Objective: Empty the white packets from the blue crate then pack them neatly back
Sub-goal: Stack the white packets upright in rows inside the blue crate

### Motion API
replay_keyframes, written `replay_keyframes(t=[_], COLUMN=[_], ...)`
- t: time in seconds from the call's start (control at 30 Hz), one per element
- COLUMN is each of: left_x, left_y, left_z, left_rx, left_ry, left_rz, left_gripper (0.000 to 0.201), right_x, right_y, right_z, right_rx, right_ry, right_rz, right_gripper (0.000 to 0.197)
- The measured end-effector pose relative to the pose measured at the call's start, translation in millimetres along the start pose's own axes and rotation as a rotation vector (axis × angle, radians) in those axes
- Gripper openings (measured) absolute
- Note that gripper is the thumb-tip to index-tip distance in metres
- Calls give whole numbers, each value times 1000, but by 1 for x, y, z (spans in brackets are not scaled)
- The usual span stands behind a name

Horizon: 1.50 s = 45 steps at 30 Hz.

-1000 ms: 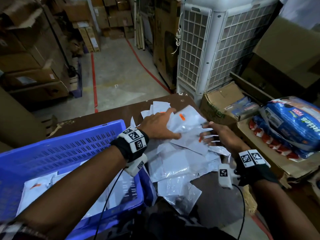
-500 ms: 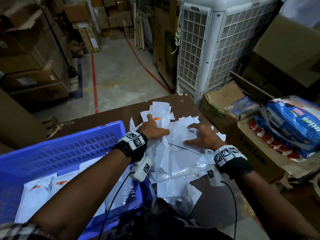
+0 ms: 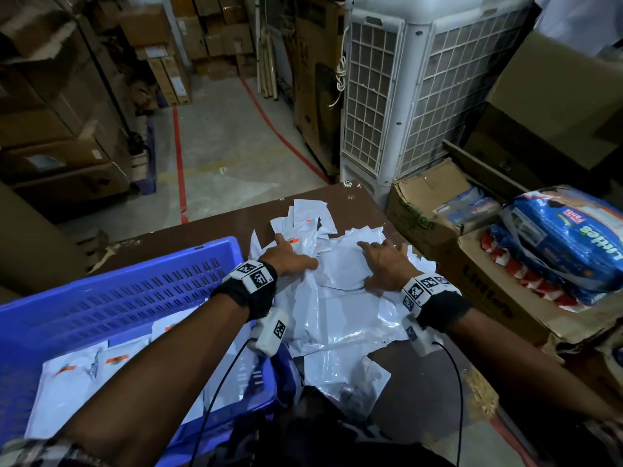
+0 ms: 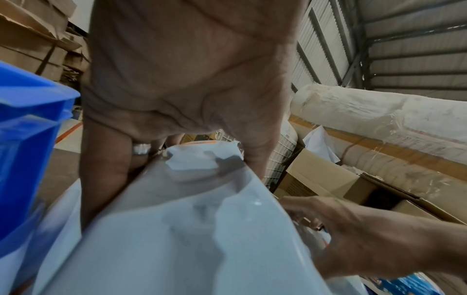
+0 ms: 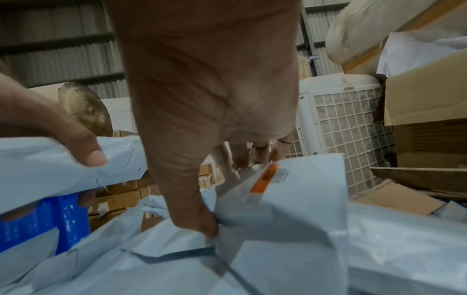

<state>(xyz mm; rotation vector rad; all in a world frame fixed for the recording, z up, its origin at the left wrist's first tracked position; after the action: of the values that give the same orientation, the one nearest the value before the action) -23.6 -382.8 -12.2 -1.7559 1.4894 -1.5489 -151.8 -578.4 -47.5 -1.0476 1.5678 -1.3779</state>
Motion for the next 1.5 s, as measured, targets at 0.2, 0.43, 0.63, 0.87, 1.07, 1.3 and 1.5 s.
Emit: replay_keyframes(t=[0.2,0.43,0.63,0.87,1.07,1.3,1.5], left_x=[2,9,13,31,36,19,18], left_y=[-5,0,21,48,63,71,74], left_z=[1,-3,-16,-20,-22,-21,-25], left_rx=[27,-32,-11,-52,-31,-73,-150], left_ry=[-3,-19,29,70,61,-6,-47], left_rz=[-43,-77,50,120,244,297,315], left_gripper=[111,111,114,113,109,111,137], right_x=[35,40,33,17,-8,-21,-26], right_y=[-43,-47,-8,20,32,41,45], right_z=[4,-15,-33,-70,-60,-47,-53], right_rx=[37,-11,40,402,196,158,171], right_ry=[-80,-381,-278,318,582,401,365], right_rz=[26,-154,-78,238,287,271,295], right_gripper=[78,63,98,59,115,111,103])
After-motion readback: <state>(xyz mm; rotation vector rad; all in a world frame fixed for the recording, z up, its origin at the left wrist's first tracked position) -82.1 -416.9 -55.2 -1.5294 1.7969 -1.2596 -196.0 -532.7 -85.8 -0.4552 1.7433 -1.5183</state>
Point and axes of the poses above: each hand's wrist, its own z-axis towards the middle knuckle, its own y-axis out of the palm, x = y × z, the point moved 1 cm from there along z, towards the middle knuckle, and after that the axes turned 10 degrees about x, right-handed, at the moved point
